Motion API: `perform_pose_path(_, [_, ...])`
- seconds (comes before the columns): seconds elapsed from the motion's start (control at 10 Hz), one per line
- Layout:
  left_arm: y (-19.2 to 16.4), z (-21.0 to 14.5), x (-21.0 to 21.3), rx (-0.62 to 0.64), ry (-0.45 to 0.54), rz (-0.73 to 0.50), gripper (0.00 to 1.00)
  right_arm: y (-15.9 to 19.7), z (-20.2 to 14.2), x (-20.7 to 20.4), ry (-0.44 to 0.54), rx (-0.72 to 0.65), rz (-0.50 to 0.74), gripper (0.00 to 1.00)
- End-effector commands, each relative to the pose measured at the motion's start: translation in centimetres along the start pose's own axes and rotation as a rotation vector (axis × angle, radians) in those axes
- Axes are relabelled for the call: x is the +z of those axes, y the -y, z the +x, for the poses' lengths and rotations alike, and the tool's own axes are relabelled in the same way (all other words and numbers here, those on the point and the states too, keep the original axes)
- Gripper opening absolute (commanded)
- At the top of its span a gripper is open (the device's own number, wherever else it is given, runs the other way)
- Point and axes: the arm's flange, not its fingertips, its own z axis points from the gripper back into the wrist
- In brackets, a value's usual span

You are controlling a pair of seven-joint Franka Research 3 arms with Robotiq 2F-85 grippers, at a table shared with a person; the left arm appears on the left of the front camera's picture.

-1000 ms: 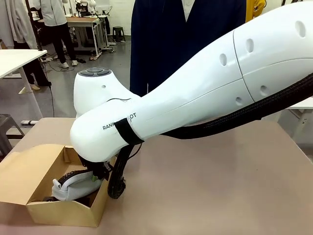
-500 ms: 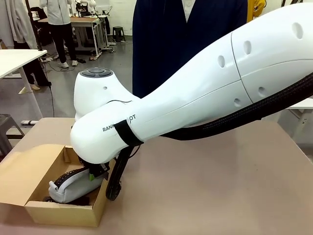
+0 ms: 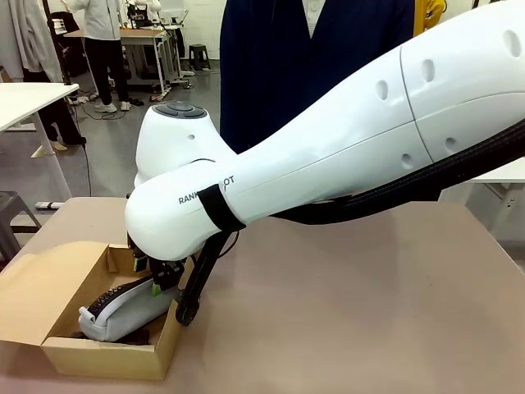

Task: Place items inside the box.
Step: Pick up a Pencil pouch or Stapler and place it inside the Mailer Box closest to the robot.

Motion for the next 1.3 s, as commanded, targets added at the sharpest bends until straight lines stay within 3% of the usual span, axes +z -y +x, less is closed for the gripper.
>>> perform_pose_path(0.0, [0.2, -0.2, 0.0, -0.012, 0.000, -0.013, 1.00, 2.0, 0.0, 1.2, -0.042, -0.007, 0.038, 1.00])
perform_pose_path(0.2, [0.2, -0.2, 0.0, -0.012, 0.000, -0.013, 1.00, 3.4, 1.2, 5.7, -0.099, 0.061, 0.067, 1.00])
perform_pose_path(0.3, [0.2, -0.2, 0.0, -0.012, 0.000, -0.013, 1.00, 5.5, 2.8, 9.1, -0.169, 0.150, 0.064, 1.00])
perform_pose_path(0.4, [0.2, -0.2, 0.0, -0.012, 0.000, -0.013, 1.00, 9.1, 5.4, 13.5, -0.189, 0.327, 0.046, 1.00])
perform_pose_path(0.6, [0.2, -0.2, 0.0, -0.012, 0.000, -0.013, 1.00, 16.5, 9.0, 20.1, -0.209, 0.591, 0.109, 1.00])
perform_pose_path(0.7, [0.2, -0.2, 0.0, -0.012, 0.000, -0.013, 1.00, 19.3, 9.6, 21.9, -0.175, 0.654, 0.136, 1.00])
perform_pose_path(0.8, [0.2, -0.2, 0.0, -0.012, 0.000, -0.013, 1.00, 21.2, 9.5, 22.4, -0.128, 0.628, 0.177, 1.00])
perform_pose_path(0.9, [0.2, -0.2, 0.0, -0.012, 0.000, -0.013, 1.00, 12.8, 2.5, 19.3, -0.139, 0.529, 0.105, 1.00])
perform_pose_path(1.1, [0.2, -0.2, 0.0, -0.012, 0.000, -0.013, 1.00, 12.8, 2.5, 19.3, -0.139, 0.529, 0.105, 1.00])
perform_pose_path(1.2, [0.2, -0.2, 0.0, -0.012, 0.000, -0.013, 1.00, 16.9, 4.6, 21.6, -0.129, 0.587, 0.124, 1.00])
